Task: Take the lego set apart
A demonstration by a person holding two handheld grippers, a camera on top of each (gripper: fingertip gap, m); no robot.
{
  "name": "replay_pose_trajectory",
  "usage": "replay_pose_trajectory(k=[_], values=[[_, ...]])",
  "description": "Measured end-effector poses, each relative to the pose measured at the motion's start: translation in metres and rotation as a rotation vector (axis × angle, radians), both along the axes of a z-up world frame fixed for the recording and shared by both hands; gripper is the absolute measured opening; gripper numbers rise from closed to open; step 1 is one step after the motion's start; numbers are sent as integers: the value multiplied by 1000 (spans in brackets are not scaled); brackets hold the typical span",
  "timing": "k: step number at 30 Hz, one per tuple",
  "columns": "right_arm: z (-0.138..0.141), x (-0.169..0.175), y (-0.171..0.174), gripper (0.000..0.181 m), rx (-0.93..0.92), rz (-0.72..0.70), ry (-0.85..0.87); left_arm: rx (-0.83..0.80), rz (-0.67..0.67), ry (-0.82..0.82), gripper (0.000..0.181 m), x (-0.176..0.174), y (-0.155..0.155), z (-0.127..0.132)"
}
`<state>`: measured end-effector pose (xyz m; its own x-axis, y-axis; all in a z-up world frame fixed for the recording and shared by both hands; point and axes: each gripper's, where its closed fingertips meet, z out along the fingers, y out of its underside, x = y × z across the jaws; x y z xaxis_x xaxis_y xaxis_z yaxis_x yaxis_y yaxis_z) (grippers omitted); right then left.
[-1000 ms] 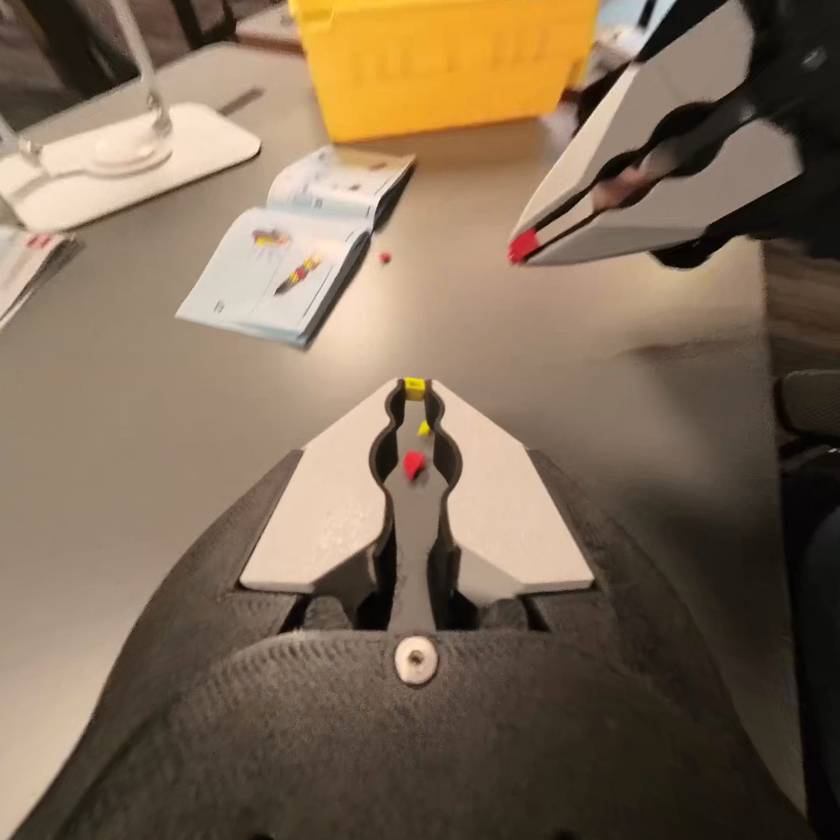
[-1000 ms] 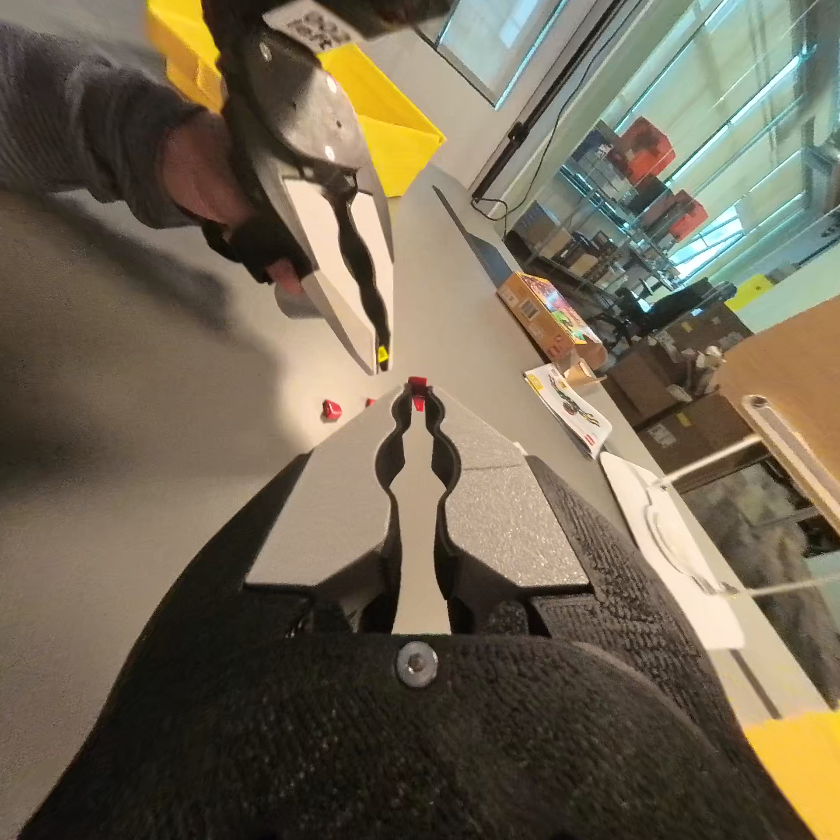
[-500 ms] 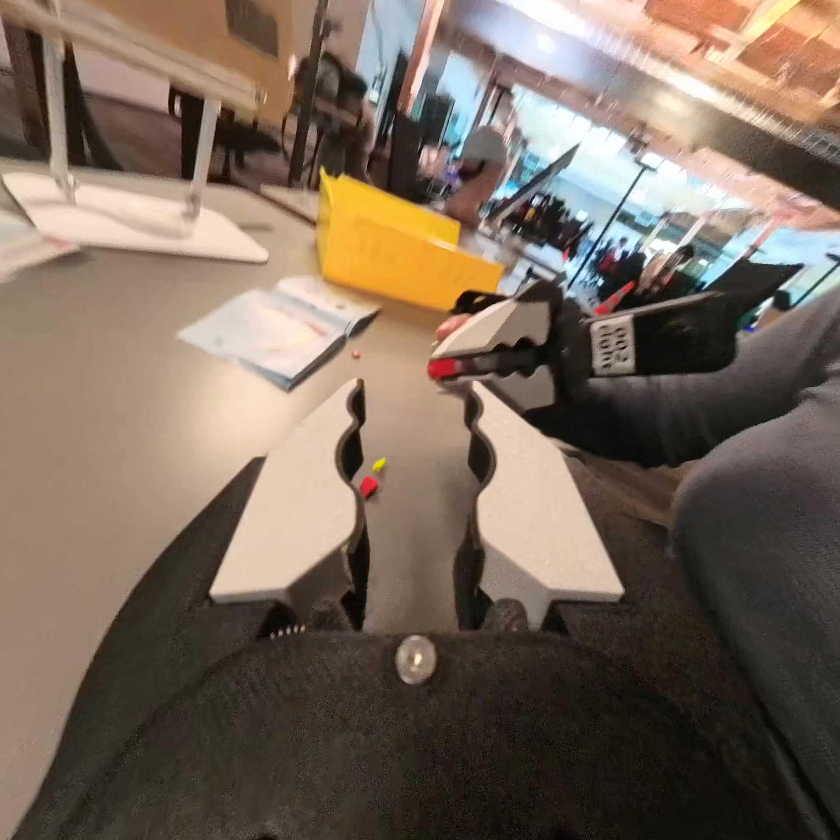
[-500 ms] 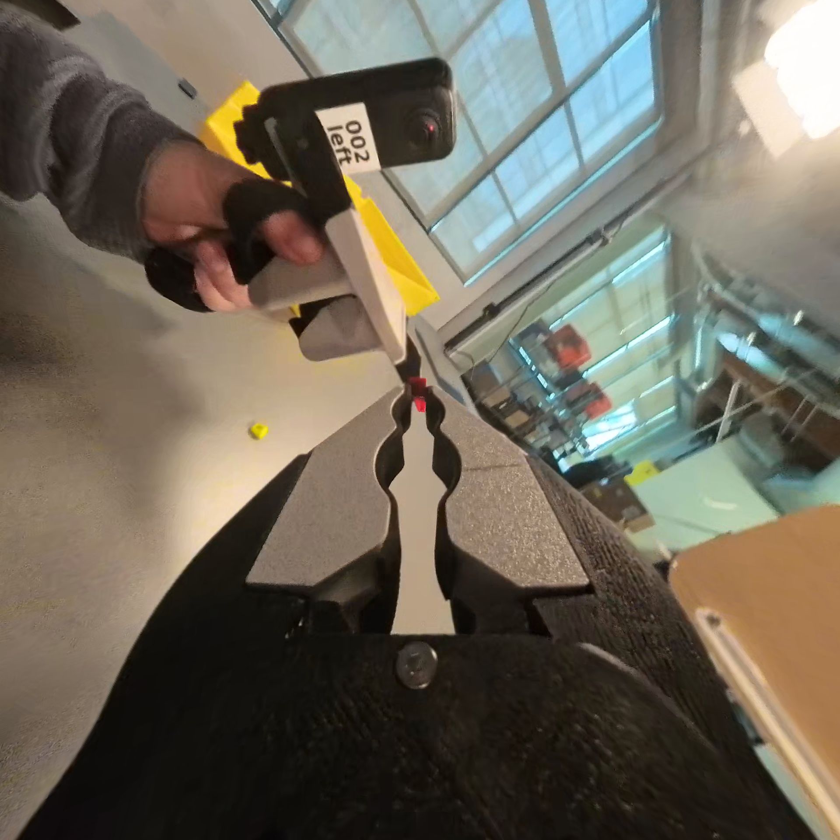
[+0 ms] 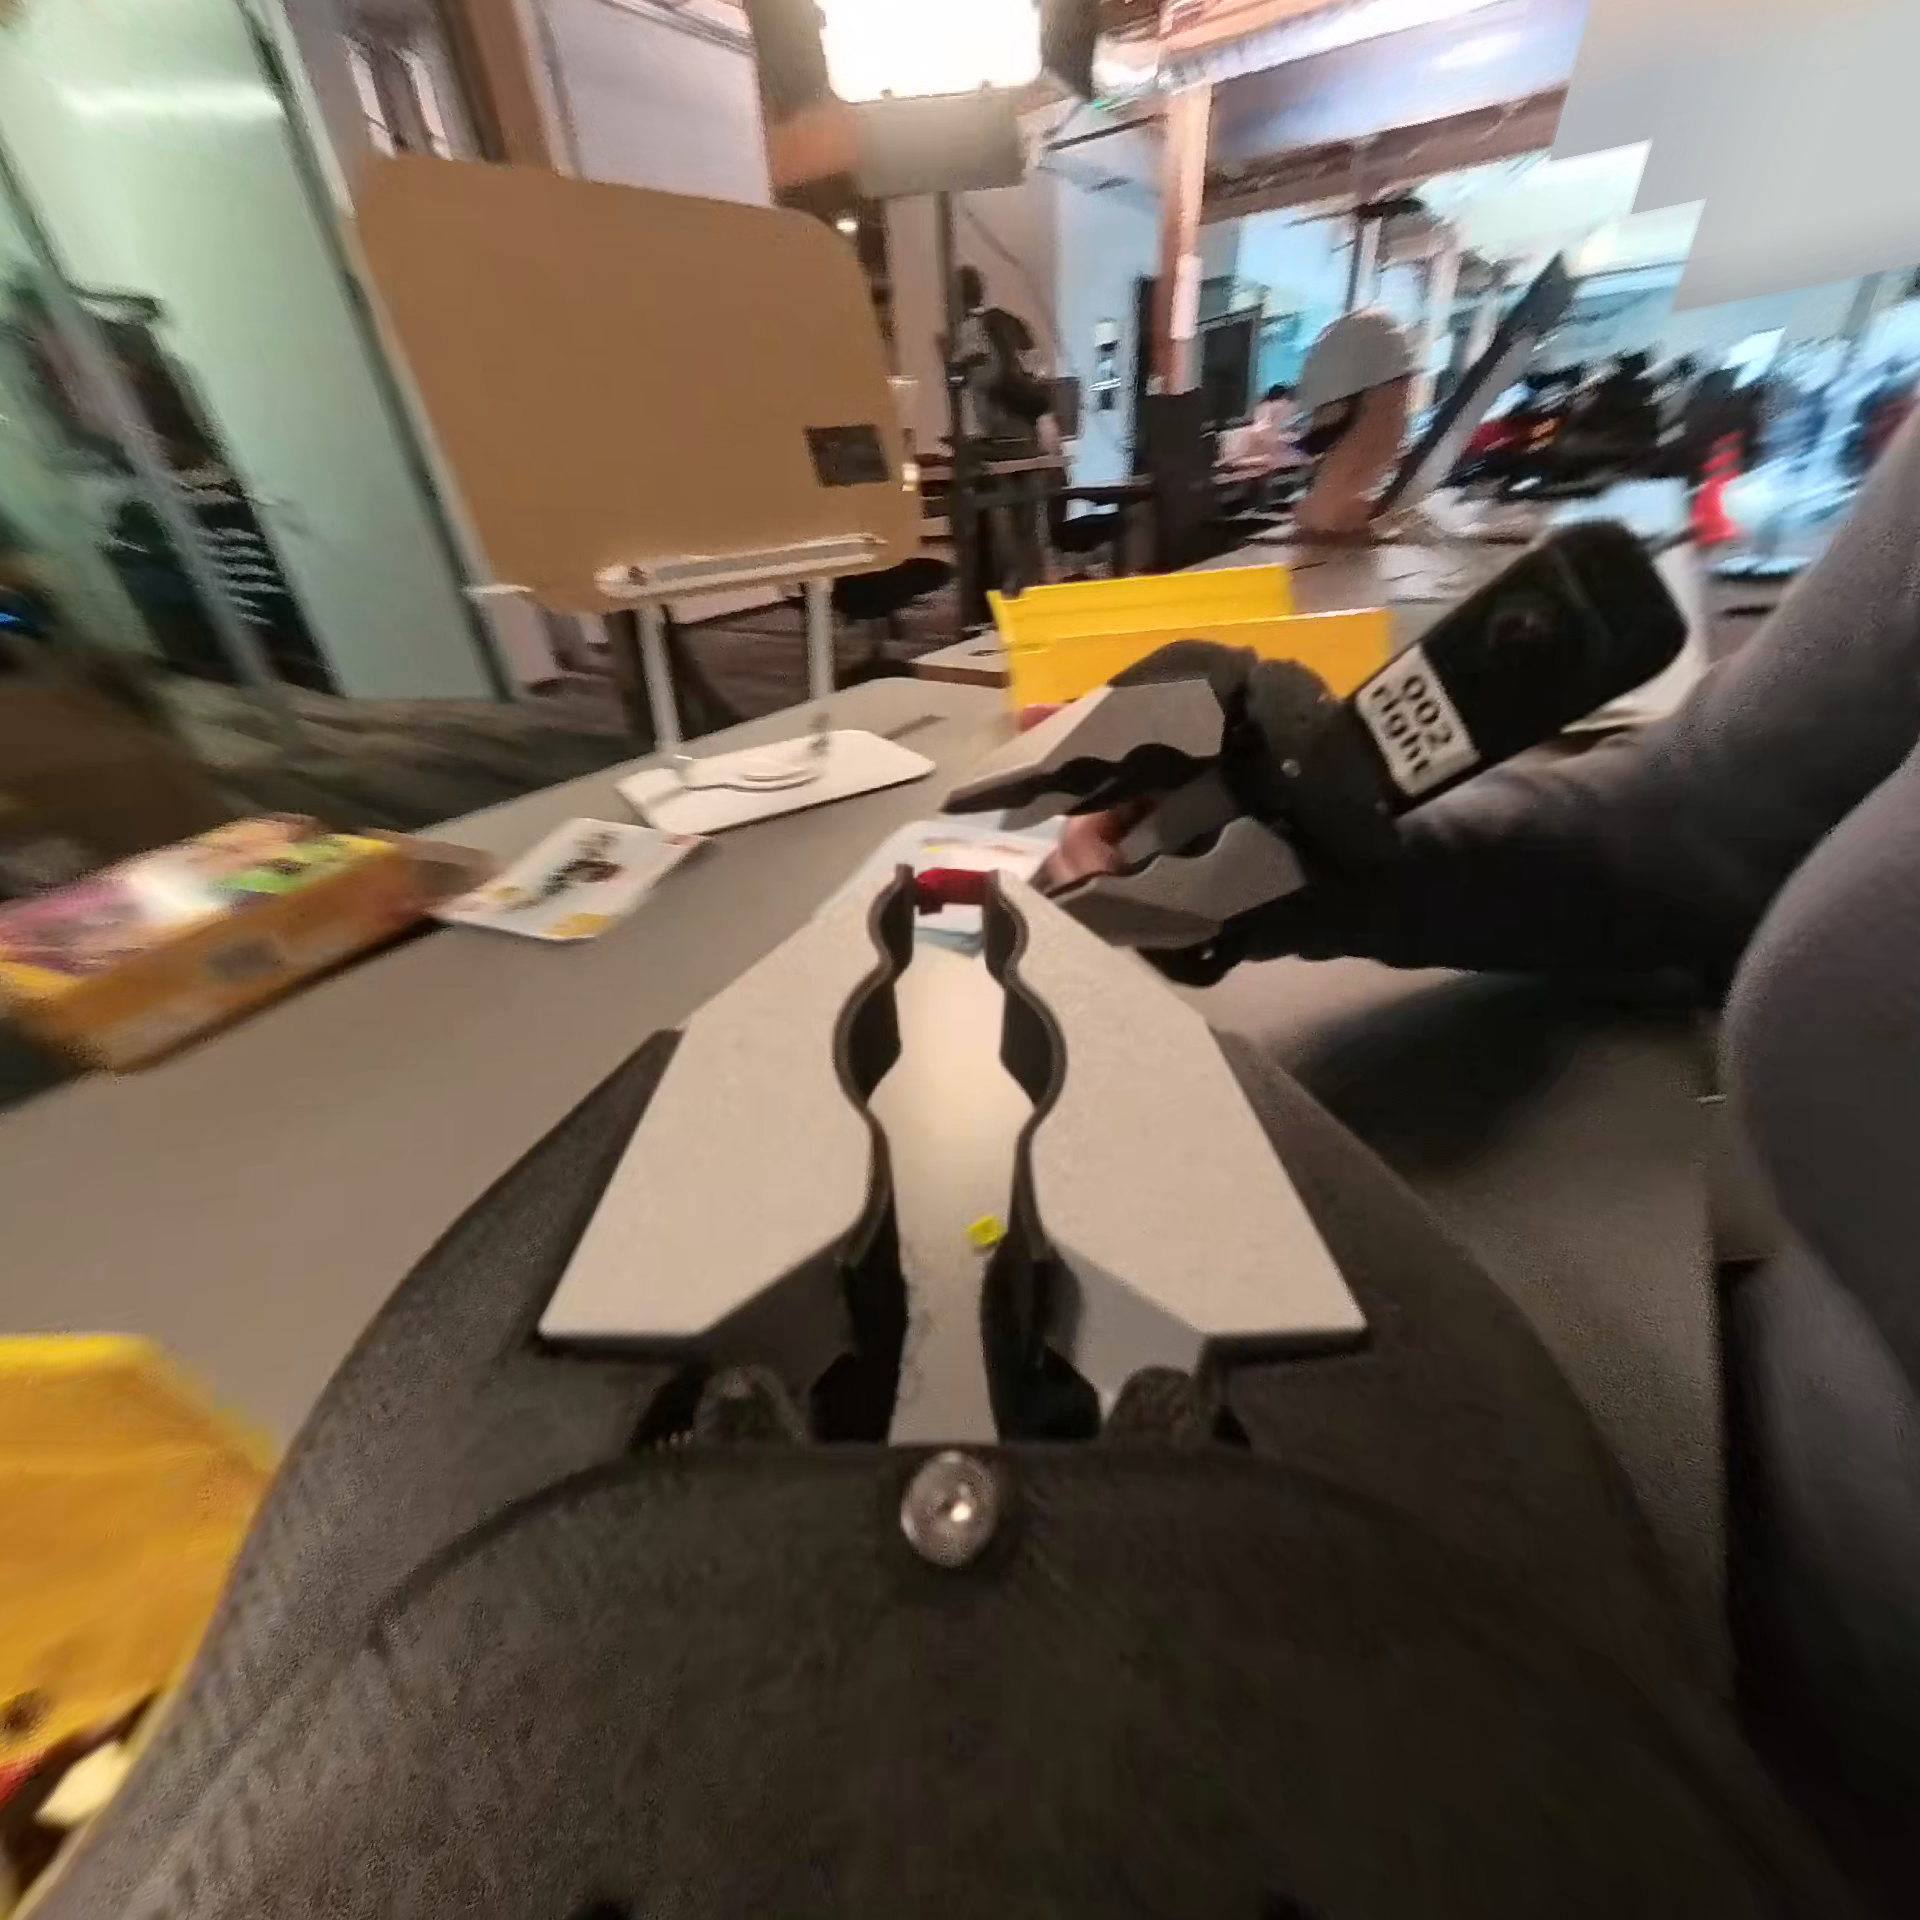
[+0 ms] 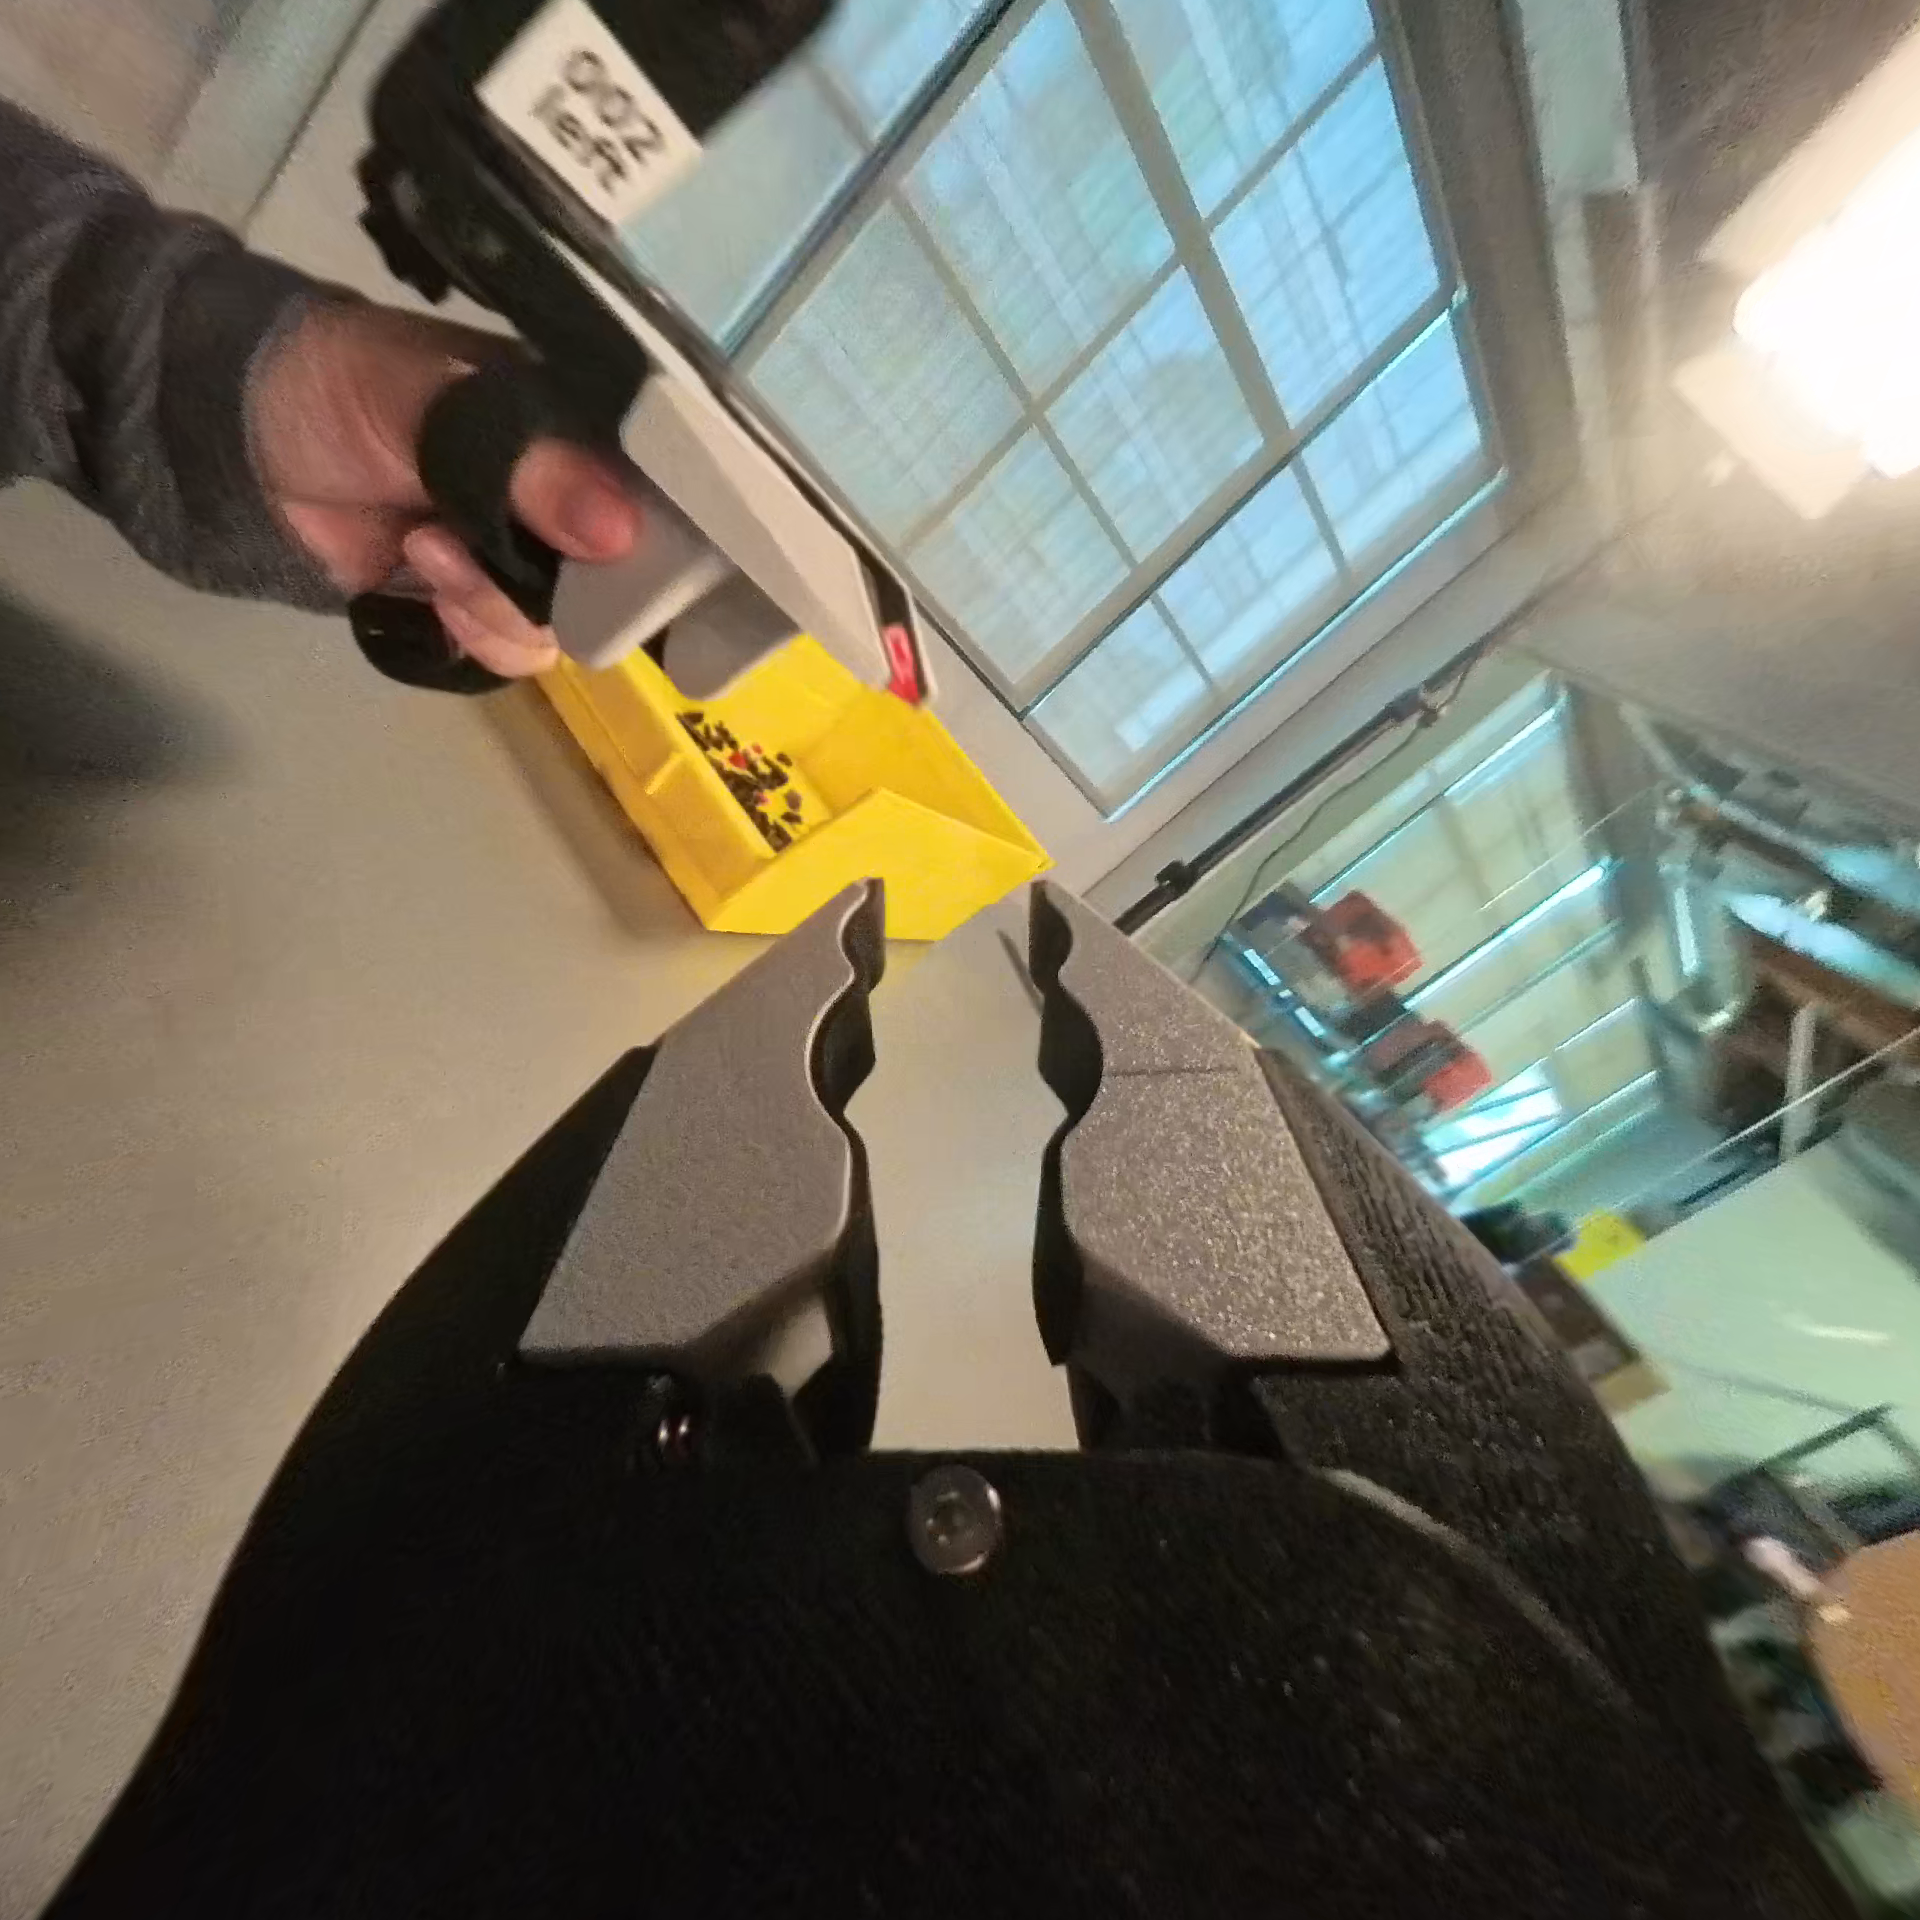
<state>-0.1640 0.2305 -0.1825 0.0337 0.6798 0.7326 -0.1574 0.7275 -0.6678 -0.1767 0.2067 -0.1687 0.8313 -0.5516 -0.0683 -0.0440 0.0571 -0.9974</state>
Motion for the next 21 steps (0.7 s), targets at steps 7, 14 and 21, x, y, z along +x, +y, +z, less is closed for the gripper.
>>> replay_pose_trajectory(k=[7,14,21], values=[[-3,-29,-28,16,-800,340,-331,5,222,375,12,-38,-14,-13],[-9,-62,-55,22,-1042,397,-586,5,340,649,11,-46,-16,-27],[-13,-62,-60,22,-1200,488,-725,74,373,850,12,-46,-16,-35]])
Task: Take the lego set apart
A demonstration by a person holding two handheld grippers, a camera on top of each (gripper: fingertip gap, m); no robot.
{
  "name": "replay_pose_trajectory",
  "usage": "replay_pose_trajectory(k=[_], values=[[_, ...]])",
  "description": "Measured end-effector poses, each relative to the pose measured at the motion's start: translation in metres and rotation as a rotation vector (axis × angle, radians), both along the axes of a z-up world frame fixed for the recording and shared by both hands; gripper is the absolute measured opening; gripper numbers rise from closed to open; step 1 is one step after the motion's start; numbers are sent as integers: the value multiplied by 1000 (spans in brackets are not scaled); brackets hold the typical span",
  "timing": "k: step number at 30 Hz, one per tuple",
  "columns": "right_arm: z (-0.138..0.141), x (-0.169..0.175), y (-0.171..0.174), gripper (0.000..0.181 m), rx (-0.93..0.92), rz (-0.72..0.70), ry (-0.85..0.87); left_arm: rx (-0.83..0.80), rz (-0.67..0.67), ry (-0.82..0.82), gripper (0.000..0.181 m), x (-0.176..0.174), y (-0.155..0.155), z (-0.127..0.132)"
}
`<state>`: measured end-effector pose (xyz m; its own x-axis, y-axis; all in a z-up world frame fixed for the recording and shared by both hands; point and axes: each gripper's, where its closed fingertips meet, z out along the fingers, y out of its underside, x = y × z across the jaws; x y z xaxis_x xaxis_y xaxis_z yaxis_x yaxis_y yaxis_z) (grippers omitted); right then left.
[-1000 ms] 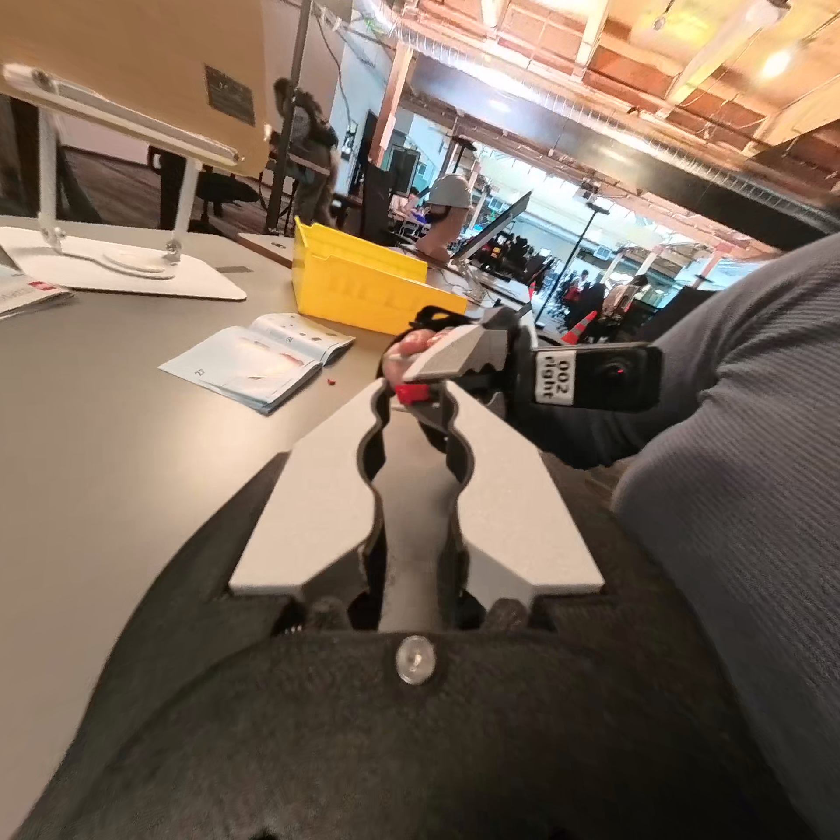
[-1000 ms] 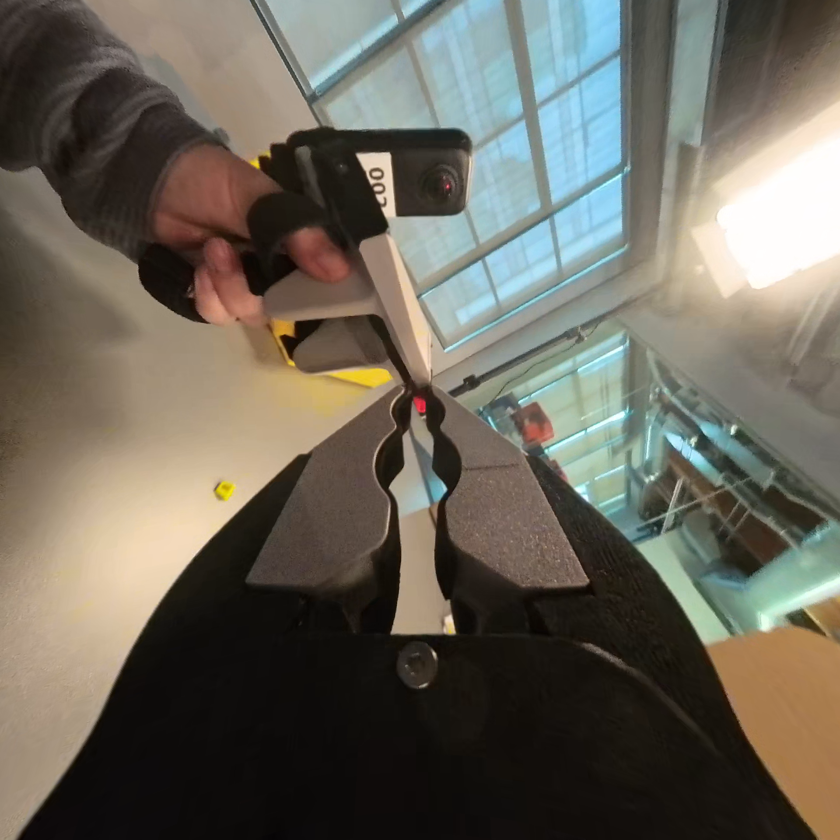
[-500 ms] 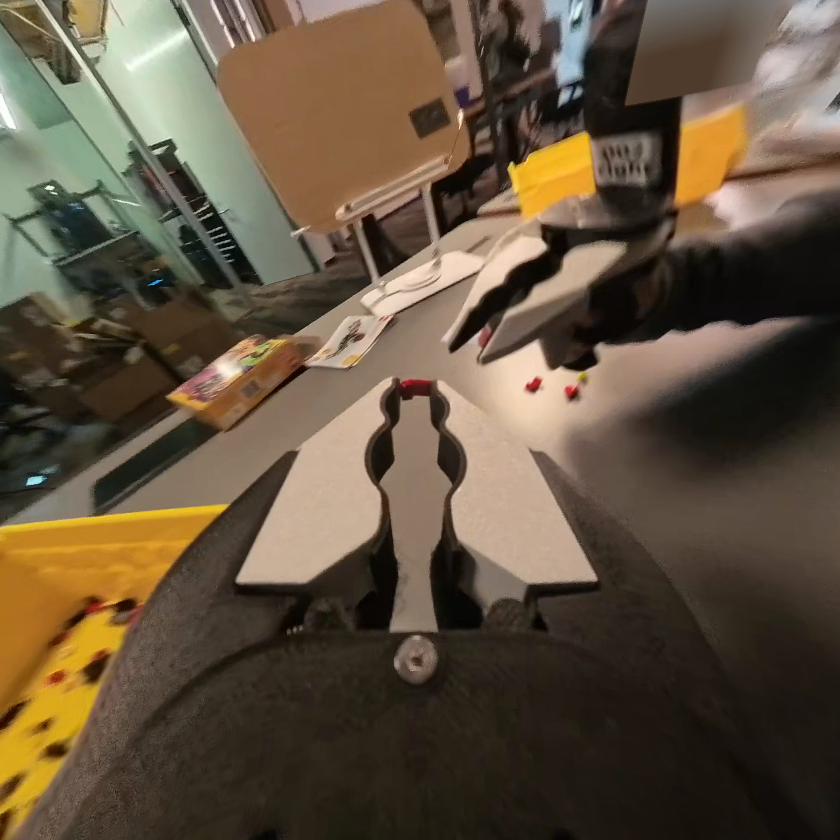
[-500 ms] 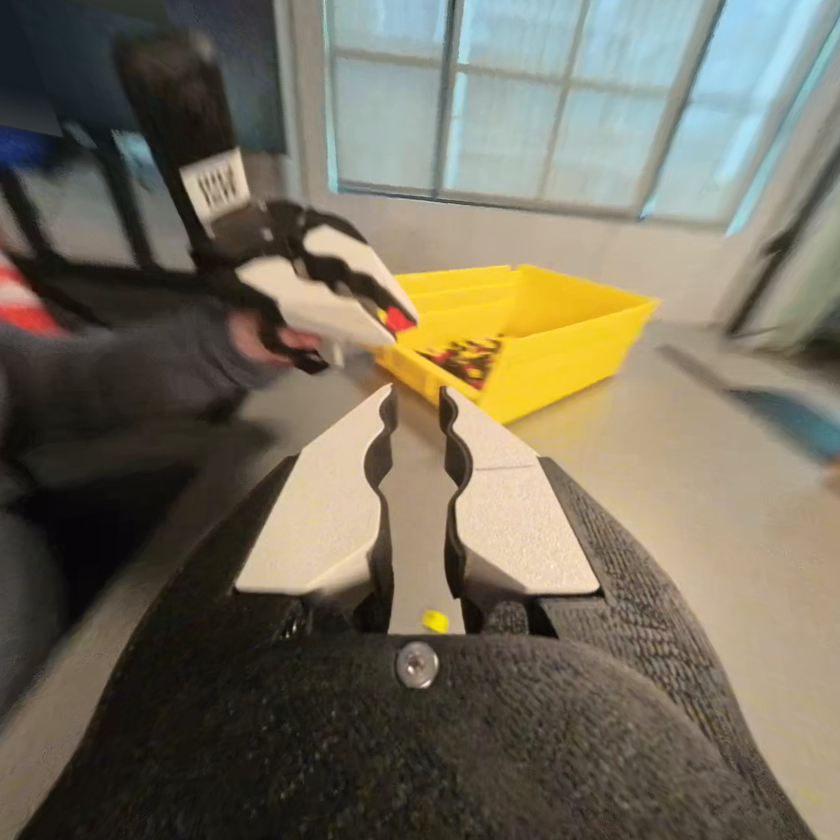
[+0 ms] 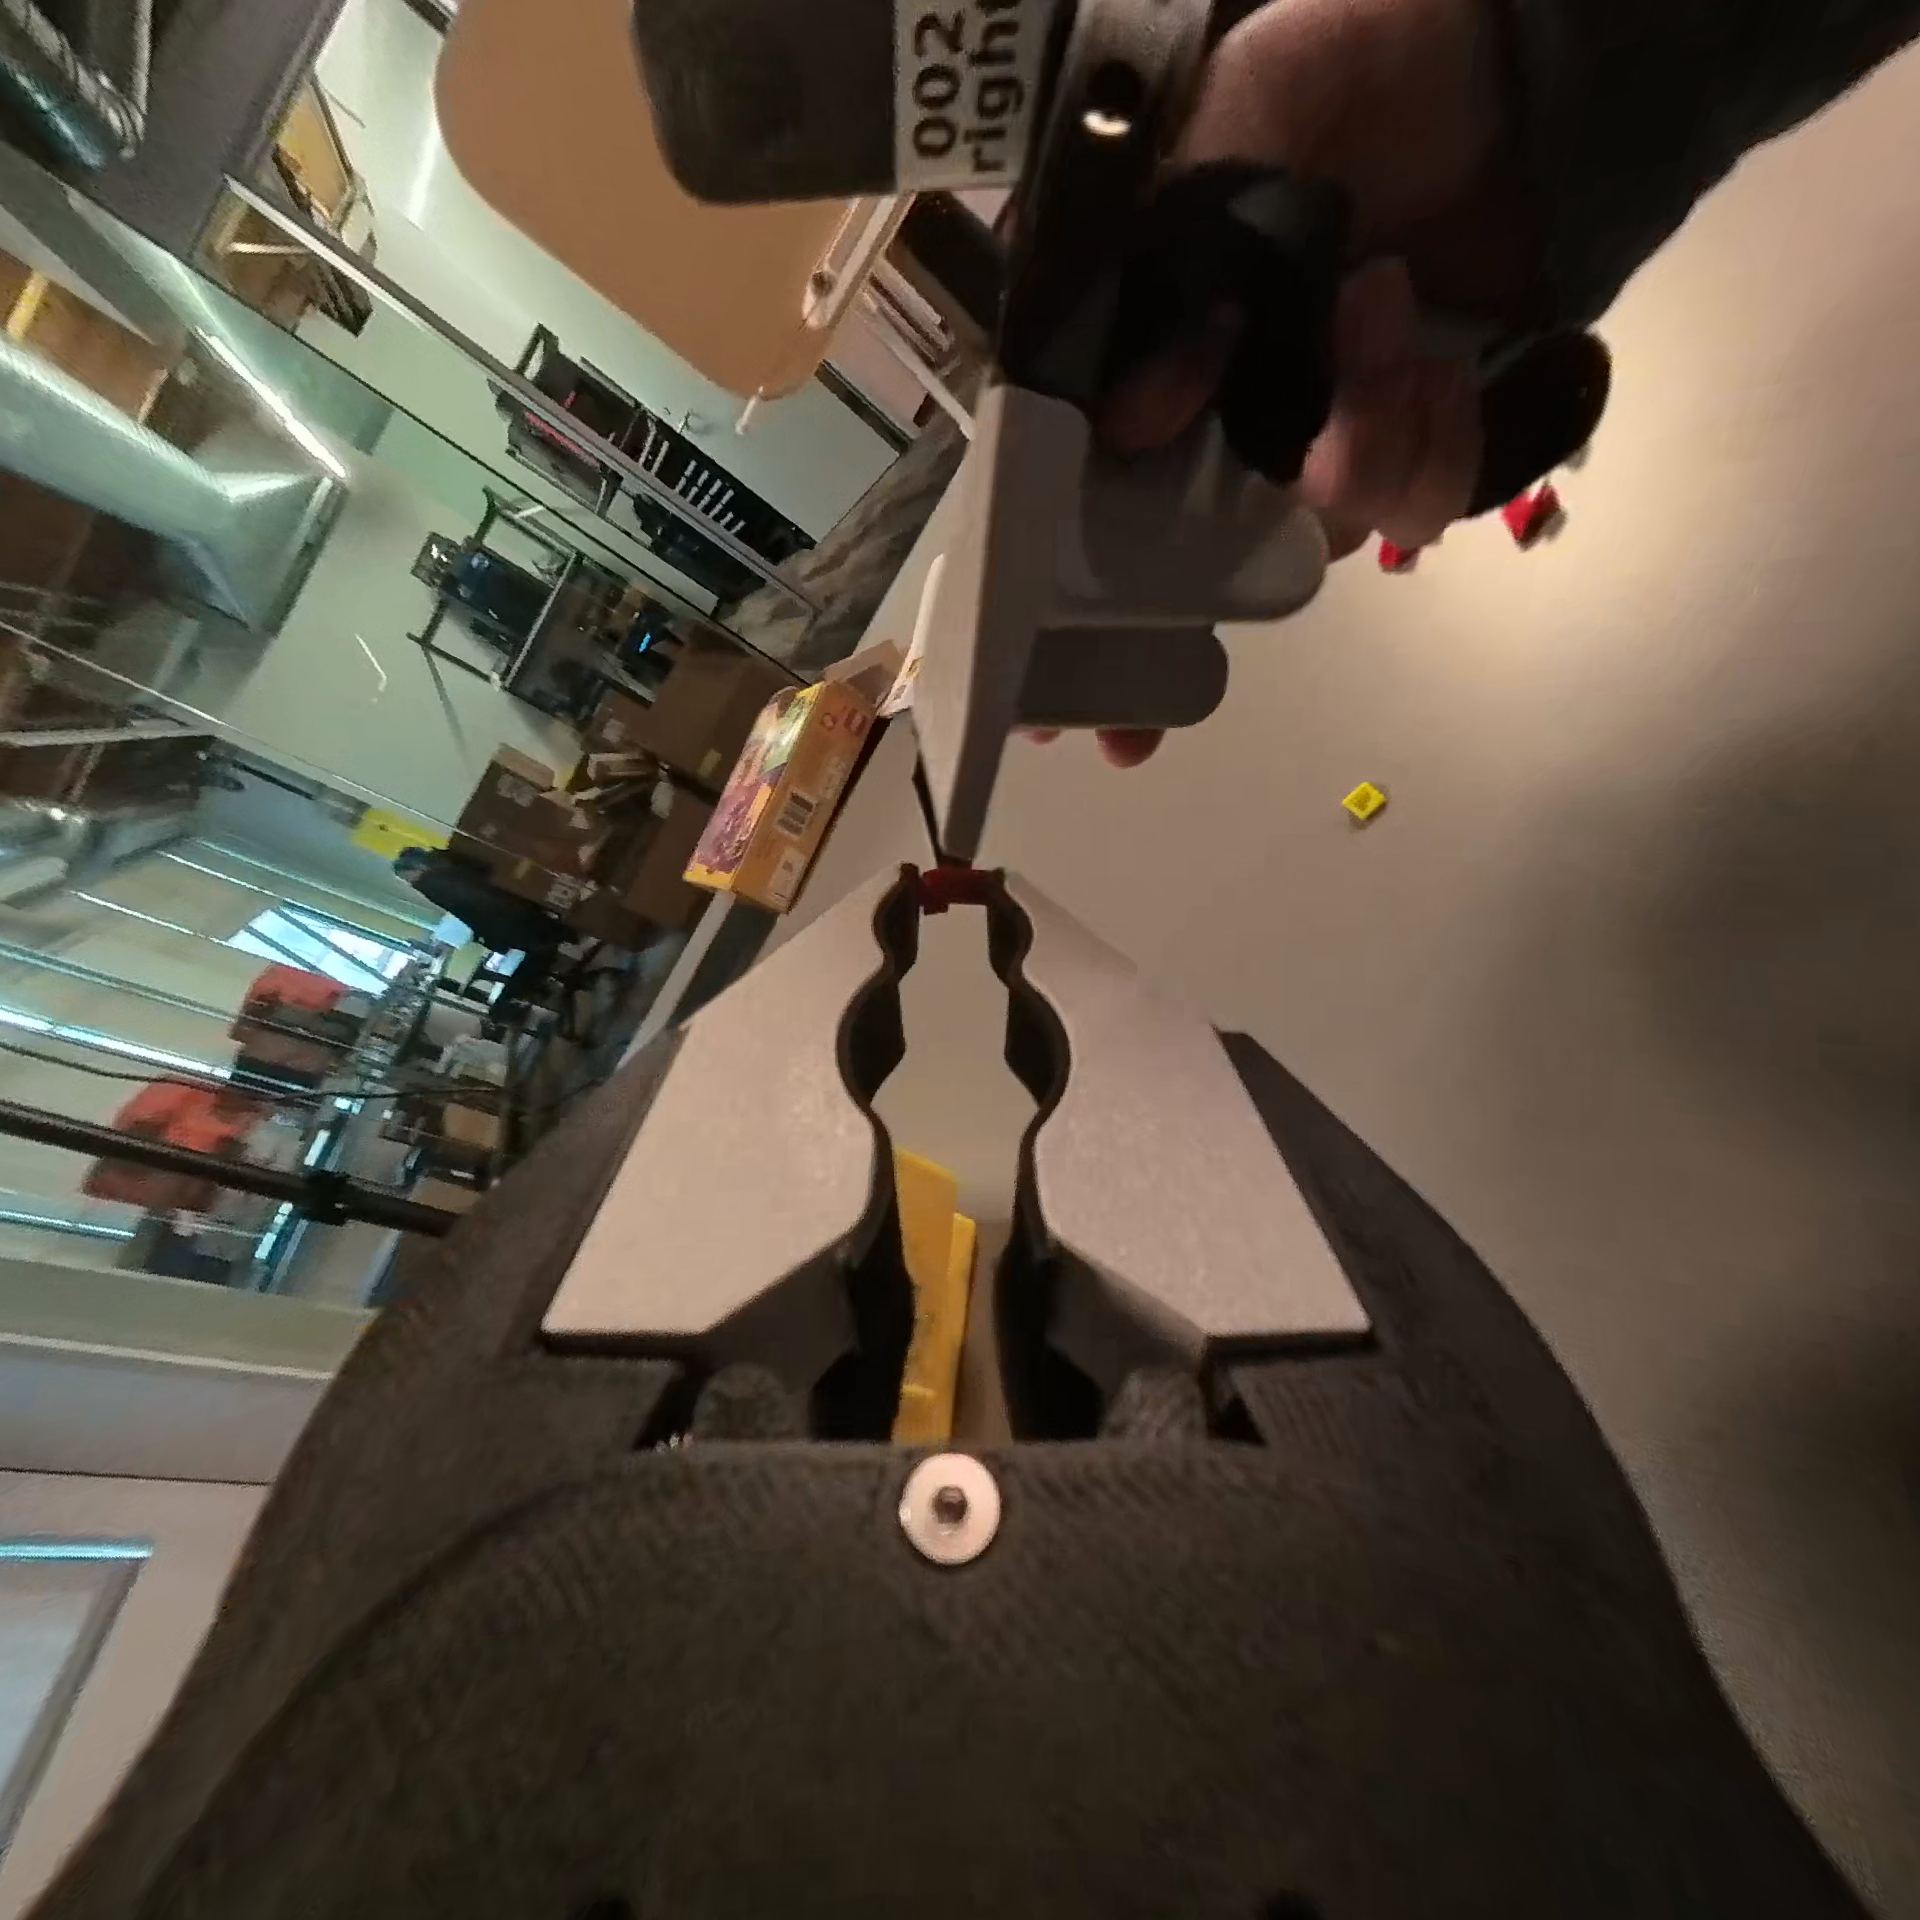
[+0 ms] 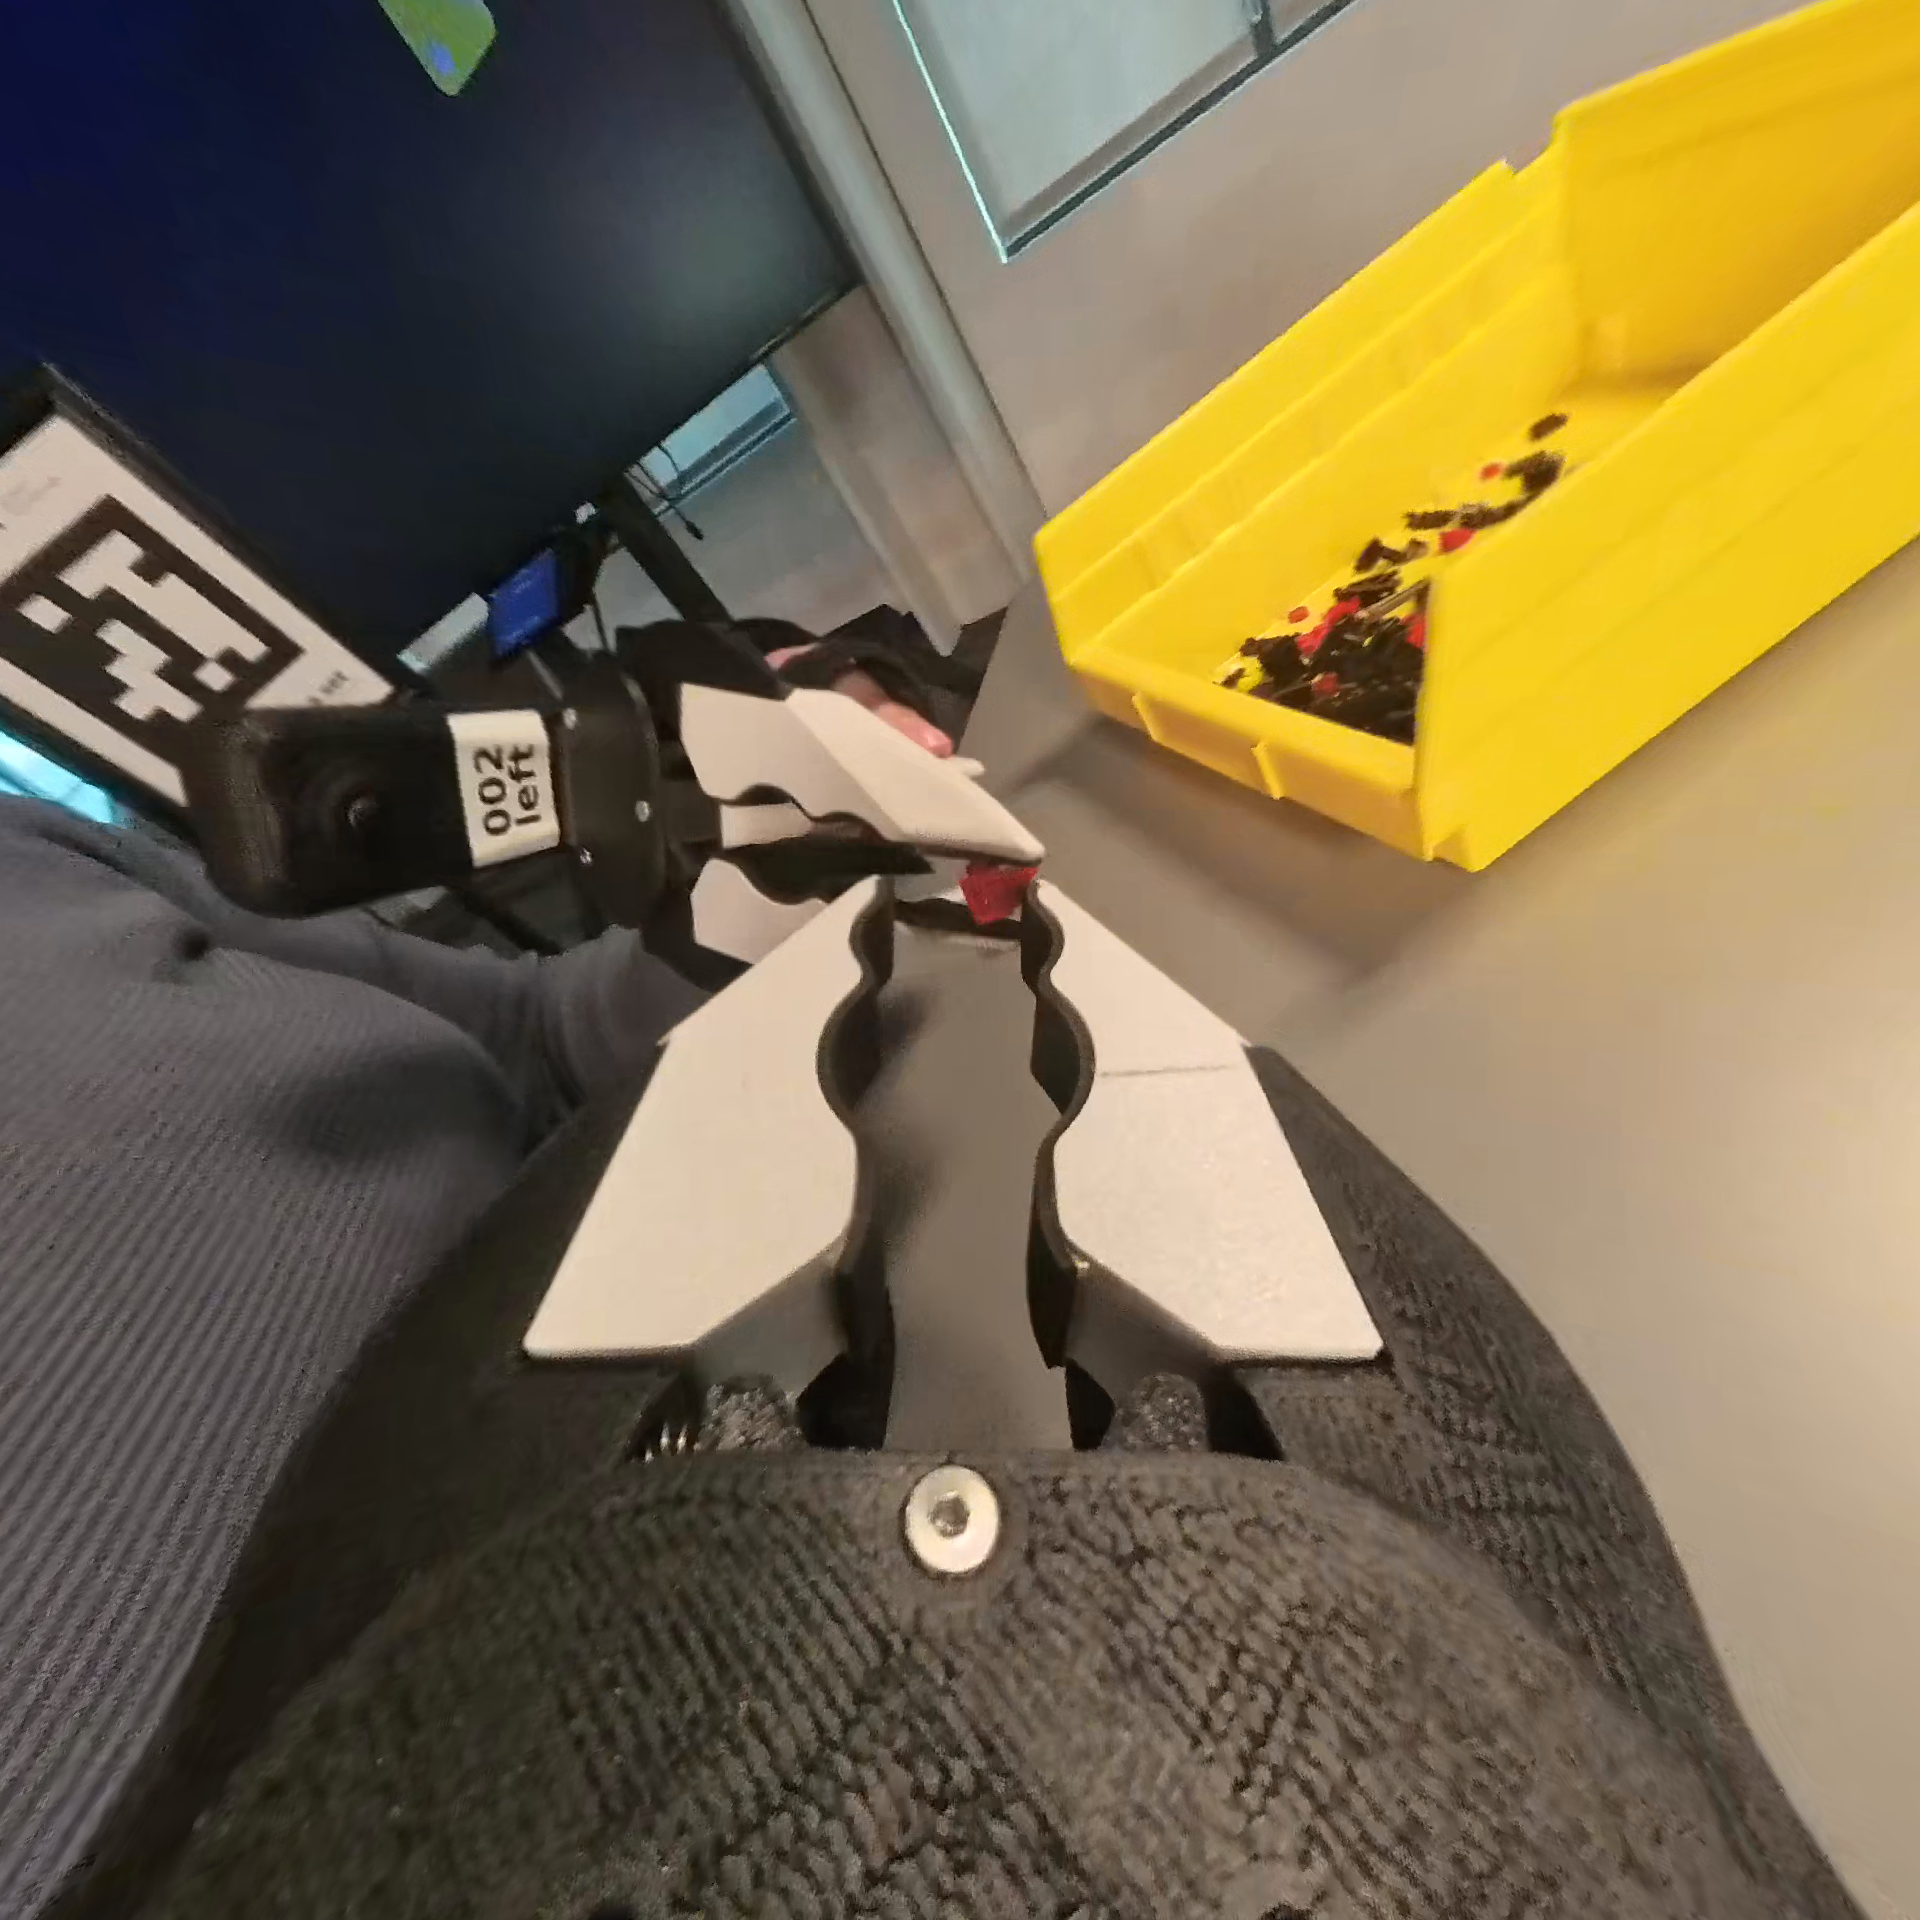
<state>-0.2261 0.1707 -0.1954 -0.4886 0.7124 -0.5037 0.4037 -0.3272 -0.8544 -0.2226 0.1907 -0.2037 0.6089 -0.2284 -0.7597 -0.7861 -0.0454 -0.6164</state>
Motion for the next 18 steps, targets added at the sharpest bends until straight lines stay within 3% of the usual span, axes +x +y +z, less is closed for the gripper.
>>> replay_pose_trajectory(k=[8,11,15,18], values=[[-13,5,1,14,68,49,-70,13,-43,90,12,16,6,-3],[-15,6,7,11,188,26,-42,27,-39,99,15,18,10,-3],[-25,11,25,10,608,-36,38,-55,-81,-135,36,20,10,-11],[-21,14,34,10,964,-57,164,-167,-161,-450,30,22,6,-10]])
